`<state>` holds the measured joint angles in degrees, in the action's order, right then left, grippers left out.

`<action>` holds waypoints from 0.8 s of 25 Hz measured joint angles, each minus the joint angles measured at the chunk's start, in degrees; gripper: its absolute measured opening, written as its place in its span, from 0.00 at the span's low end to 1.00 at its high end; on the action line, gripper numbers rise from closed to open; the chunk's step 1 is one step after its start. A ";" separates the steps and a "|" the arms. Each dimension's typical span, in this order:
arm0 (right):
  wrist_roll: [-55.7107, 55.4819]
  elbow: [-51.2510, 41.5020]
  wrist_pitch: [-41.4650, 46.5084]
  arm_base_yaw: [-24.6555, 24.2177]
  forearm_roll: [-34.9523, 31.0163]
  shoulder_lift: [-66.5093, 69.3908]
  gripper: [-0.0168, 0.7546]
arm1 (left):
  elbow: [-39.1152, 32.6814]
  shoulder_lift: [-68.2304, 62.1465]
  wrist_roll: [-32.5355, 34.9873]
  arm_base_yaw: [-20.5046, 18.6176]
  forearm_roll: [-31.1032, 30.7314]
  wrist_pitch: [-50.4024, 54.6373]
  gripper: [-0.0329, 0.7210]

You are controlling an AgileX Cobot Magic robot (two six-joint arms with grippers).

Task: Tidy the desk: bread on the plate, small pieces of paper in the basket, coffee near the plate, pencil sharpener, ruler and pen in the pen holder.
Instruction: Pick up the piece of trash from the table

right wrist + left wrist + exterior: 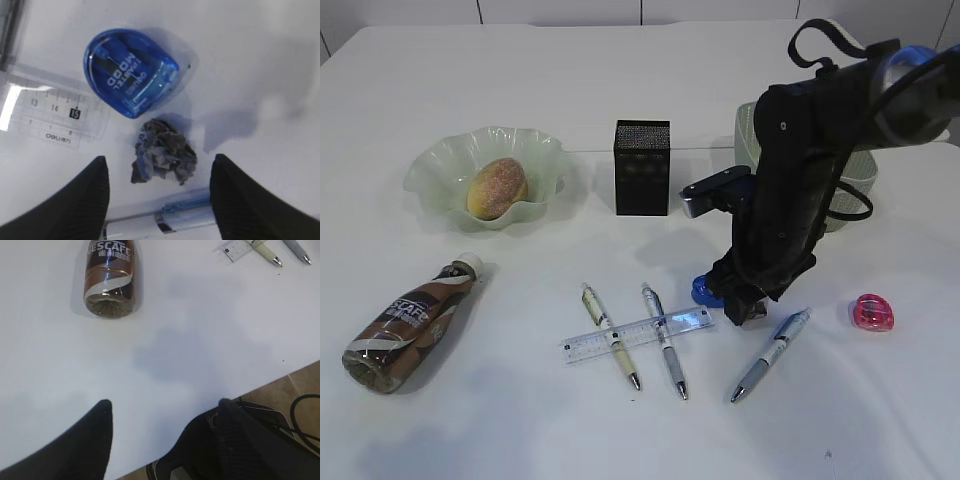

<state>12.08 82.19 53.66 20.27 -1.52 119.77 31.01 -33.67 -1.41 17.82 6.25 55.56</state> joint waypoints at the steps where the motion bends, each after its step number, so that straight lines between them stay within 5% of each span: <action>1: 0.00 0.00 -0.14 0.00 -0.10 0.28 0.67 | 0.00 0.00 0.00 0.00 0.00 0.00 0.65; 20: 1.29 0.00 -2.15 0.00 -0.31 0.78 0.53 | 0.00 0.00 0.00 0.00 0.00 0.00 0.65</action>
<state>13.37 82.19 51.51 20.27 -1.83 120.55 31.01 -33.67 -1.41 17.82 6.25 55.56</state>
